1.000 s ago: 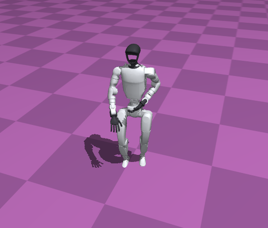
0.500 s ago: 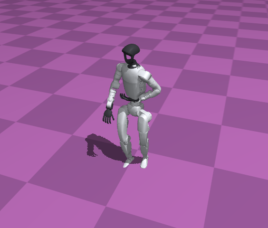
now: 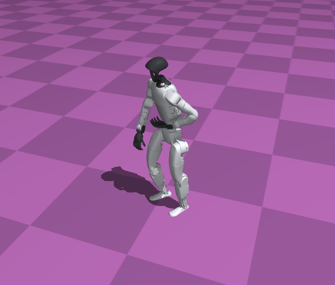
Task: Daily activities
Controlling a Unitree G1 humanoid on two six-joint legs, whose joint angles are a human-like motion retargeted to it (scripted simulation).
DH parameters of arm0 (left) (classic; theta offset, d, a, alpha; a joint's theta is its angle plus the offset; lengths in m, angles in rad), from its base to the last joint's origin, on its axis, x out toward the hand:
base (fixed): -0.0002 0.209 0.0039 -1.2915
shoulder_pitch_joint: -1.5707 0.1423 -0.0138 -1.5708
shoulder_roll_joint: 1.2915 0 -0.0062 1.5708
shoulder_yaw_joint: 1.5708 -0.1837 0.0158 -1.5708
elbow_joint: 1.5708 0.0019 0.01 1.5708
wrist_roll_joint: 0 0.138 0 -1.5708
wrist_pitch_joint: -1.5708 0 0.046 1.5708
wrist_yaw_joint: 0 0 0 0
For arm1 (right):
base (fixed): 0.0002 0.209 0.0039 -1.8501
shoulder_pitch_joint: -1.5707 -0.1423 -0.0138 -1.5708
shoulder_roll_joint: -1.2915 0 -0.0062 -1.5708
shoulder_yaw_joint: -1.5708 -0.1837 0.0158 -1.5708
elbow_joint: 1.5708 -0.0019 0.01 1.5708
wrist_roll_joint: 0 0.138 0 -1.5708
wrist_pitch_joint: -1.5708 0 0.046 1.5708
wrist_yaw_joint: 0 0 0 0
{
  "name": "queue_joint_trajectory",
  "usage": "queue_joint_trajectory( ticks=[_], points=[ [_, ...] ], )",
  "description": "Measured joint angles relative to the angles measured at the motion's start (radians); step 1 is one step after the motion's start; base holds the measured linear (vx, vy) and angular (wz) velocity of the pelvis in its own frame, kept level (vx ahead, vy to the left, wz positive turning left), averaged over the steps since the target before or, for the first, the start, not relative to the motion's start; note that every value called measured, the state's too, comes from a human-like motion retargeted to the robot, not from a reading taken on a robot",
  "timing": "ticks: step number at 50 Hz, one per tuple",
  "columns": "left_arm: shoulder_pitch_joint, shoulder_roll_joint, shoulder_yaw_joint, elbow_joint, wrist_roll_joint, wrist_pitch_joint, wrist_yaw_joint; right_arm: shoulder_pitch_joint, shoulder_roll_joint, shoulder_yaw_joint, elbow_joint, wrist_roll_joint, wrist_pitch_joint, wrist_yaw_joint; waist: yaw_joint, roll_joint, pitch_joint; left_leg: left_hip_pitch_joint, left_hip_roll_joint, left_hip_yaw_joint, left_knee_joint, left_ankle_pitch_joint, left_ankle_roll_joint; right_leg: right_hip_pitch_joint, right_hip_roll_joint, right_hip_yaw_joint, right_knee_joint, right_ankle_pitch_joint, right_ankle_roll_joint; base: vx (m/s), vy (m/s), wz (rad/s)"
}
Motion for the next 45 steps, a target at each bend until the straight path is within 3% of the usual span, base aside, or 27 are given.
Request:
queue_joint_trajectory(
  ticks=[10, 24, 45],
  points=[
    [0.007, -0.042, 0.044, 0.007, -0.021, -0.039, 0.080, 0.050, 0.012, -0.014, -0.037, -0.019, -0.024, -0.047, 0.040, -0.029, -0.016, 0.040, -0.023, 0.001, -0.083, 0.051, 0.015, 0.102, 0.033, -0.078, -0.079, -0.019, -0.021, -0.02, 0.06, 0.04],
    [0.012, -0.063, 0.048, -0.005, -0.022, -0.103, 0.144, 0.115, 0.018, -0.036, -0.039, -0.013, -0.036, -0.119, 0.060, 0.002, -0.029, 0.047, 0.014, -0.005, -0.053, 0.039, 0.016, 0.225, 0.090, -0.096, -0.275, 0.072, -0.030, 0.00, 0.00, 0.00],
    [-0.013, -0.052, 0.040, -0.001, 0.063, -0.158, 0.168, 0.157, -0.008, -0.021, -0.091, 0.039, -0.088, -0.074, 0.083, 0.041, -0.046, 0.035, 0.028, -0.062, 0.002, 0.014, 0.022, 0.306, 0.110, -0.150, -0.368, 0.106, -0.049, 0.01, -0.01, 0.14]
  ],
)
